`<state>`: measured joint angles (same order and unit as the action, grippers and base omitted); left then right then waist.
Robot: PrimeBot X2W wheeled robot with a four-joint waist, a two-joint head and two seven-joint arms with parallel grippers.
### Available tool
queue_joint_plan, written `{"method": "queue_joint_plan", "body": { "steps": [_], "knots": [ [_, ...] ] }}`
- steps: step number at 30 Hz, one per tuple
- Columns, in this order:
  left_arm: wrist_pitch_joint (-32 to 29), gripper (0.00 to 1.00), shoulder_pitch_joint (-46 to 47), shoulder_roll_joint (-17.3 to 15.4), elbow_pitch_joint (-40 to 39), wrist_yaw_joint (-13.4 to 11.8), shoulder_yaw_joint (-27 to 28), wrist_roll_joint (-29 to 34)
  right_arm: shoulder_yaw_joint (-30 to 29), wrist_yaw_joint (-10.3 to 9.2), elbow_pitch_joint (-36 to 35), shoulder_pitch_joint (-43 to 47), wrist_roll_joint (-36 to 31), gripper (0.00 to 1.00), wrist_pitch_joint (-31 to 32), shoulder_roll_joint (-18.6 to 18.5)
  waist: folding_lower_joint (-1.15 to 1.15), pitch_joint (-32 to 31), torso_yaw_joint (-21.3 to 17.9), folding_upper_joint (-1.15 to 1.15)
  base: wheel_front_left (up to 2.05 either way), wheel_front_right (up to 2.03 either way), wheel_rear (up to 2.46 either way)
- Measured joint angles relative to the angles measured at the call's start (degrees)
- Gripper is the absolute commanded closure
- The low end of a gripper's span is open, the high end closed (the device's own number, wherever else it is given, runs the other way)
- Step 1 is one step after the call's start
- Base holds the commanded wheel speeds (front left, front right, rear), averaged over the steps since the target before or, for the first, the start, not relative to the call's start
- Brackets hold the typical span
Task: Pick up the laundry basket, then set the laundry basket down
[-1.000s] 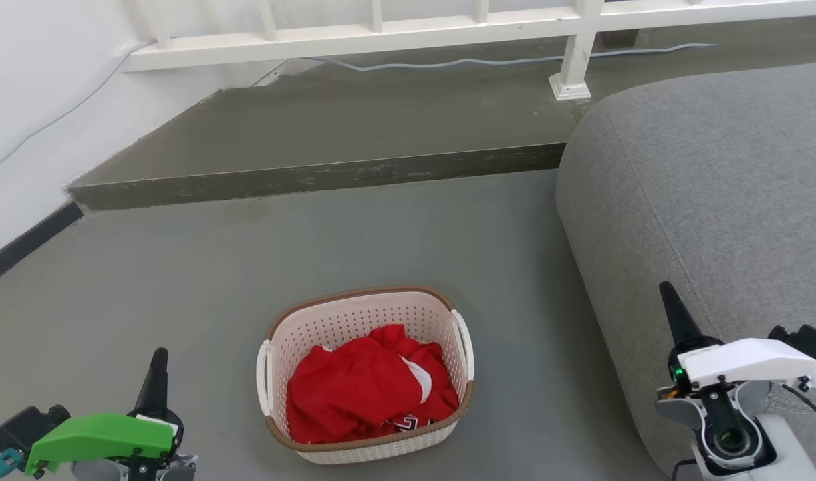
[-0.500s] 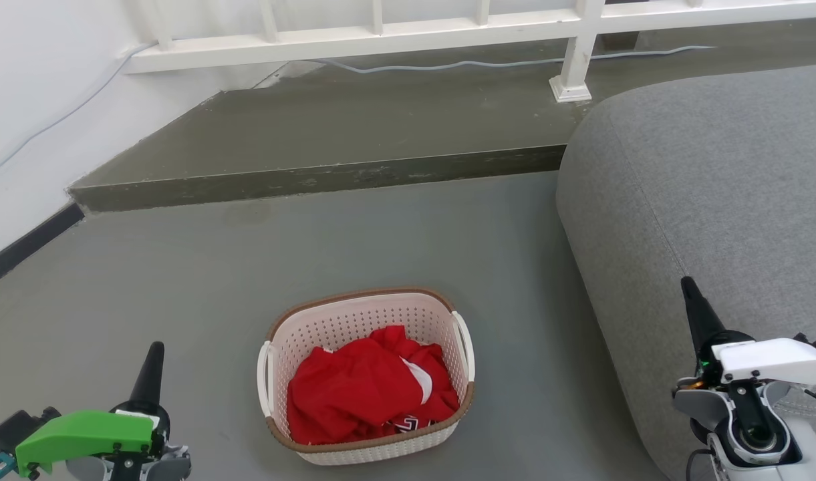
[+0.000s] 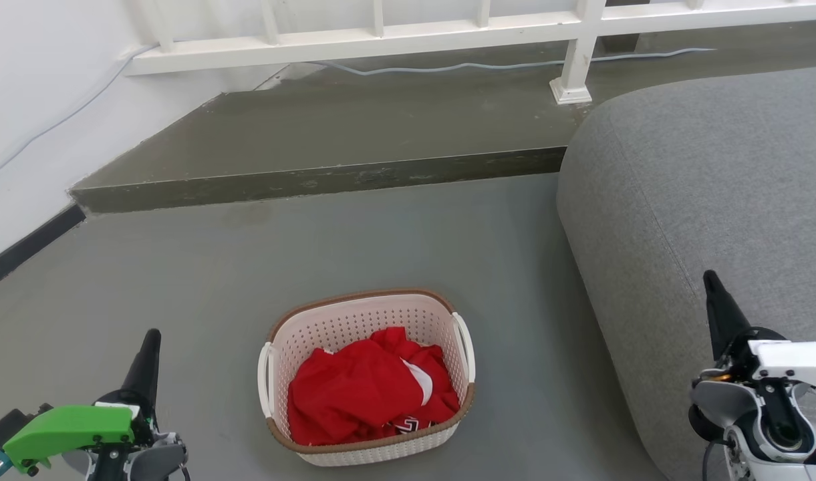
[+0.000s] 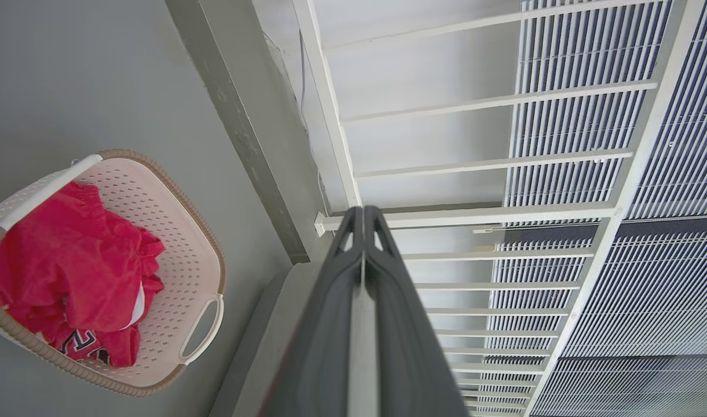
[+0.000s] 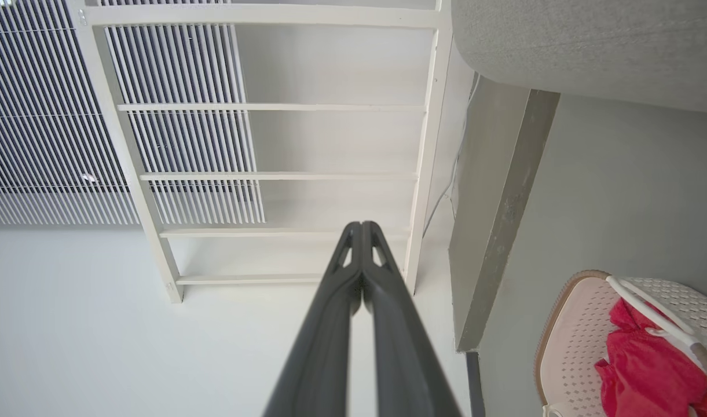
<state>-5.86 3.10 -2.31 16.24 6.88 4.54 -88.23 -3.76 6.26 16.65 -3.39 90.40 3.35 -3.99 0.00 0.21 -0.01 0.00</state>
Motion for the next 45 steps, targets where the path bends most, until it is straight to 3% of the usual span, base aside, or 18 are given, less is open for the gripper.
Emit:
{"method": "queue_joint_plan", "body": {
  "steps": [6, 45],
  "knots": [
    [-0.7, 1.0, 0.6, 0.1, -0.1, 0.1, 0.6, -3.3, -1.4, 0.31, -0.2, 0.0, 3.4, 1.0, 0.7, 0.1, 0.0, -0.1, 0.0, 0.0, 0.0, 0.0, 0.0],
    [-0.7, 1.0, 0.6, 0.2, -0.2, 0.1, 0.6, -3.4, -1.5, 0.37, -0.2, -0.1, 3.5, 1.0, 0.7, 0.2, 0.0, -0.1, 0.0, 0.0, 0.0, 0.0, 0.0]
  ]
}}
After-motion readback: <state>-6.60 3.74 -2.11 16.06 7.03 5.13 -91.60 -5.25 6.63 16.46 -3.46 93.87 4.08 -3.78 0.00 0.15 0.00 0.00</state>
